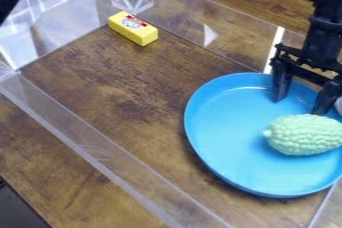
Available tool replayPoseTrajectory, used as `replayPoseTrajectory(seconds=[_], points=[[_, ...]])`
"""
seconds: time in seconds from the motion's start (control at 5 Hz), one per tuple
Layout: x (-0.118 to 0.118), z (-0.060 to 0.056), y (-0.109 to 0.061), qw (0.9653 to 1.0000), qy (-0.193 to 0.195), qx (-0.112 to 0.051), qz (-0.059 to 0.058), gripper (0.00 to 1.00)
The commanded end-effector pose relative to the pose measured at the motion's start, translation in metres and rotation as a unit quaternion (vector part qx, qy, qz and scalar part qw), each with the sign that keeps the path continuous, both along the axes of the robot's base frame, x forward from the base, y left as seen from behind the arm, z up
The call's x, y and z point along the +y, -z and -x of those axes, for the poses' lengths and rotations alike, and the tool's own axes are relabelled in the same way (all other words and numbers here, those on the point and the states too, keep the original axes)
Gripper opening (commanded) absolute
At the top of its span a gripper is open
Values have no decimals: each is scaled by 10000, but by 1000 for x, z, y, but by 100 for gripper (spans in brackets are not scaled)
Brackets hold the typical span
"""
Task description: Put the white object in the blue tray
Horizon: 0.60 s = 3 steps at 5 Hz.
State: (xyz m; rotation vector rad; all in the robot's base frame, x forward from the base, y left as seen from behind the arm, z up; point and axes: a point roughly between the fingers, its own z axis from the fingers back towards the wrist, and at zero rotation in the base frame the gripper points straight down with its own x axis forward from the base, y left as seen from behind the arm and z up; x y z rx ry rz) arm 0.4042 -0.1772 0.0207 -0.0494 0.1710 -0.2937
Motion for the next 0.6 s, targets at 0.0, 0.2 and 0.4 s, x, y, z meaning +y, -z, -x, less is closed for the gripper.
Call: replayPoseTrajectory(seconds=[0.0, 0.2, 0.4], points=[[14, -9, 3, 10000, 4, -4, -14, 100], [15, -9, 5, 10000, -17, 26, -50, 100], [17, -10, 6, 9999, -45, 59, -86, 100]])
